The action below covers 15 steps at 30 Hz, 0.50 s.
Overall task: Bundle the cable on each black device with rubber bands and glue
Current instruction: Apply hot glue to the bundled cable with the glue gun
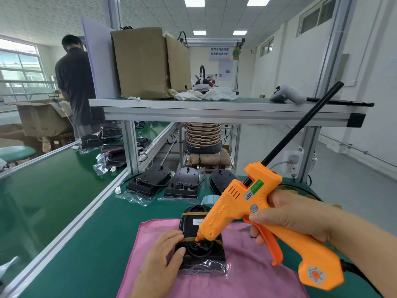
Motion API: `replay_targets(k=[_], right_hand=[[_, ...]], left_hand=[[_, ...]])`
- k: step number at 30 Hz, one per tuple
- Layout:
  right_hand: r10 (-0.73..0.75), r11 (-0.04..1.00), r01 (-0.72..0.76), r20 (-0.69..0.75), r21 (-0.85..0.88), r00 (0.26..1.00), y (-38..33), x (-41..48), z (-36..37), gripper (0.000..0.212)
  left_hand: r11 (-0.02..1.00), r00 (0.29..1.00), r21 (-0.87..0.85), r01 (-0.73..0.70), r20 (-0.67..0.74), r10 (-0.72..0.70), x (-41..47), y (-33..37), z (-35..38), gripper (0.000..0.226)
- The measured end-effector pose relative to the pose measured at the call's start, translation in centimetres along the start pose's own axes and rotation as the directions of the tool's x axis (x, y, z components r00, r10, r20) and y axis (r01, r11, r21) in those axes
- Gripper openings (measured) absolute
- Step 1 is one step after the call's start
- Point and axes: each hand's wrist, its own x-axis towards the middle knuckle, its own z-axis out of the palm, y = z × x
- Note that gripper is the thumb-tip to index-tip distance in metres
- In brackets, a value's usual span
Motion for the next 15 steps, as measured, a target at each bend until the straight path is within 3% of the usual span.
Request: replay_targets(k=[1, 2, 4, 6, 15], right_hand=[[-0.008, 0.998, 0.009, 0.008, -0.061, 1.000, 3.6, 0.0, 2.0, 0.040], [0.065, 0.997, -0.063, 0.041, -0.052, 0.997, 3.3, -0.4, 3.4, 0.038], [0.061, 0.990, -0.058, 0.019, -0.128, 0.998, 4.8, -0.2, 3.7, 0.037], [0.047, 0.998, -0.047, -0.008, -0.047, 0.999, 4.3, -0.2, 2.8, 0.034], [0.035, 0.996, -0.035, -0.003, -0.079, 0.999, 4.3, 0.0, 3.3, 0.032]], left_hand=[[1.000, 1.000, -0.004, 0.002, 0.001, -0.002, 0.0, 0.0, 0.0, 0.028], [1.000, 1.000, -0.005, 0.005, 0.003, -0.005, 0.0, 0.0, 0.0, 0.028], [1.000, 1.000, -0.003, 0.009, 0.004, -0.009, -0.1, 0.1, -0.1, 0.028], [1.000, 1.000, -0.003, 0.008, 0.002, -0.008, -0.1, 0.1, -0.1, 0.028], [1.000, 1.000, -0.004, 0.011, 0.005, -0.011, 0.0, 0.2, -0.1, 0.028]])
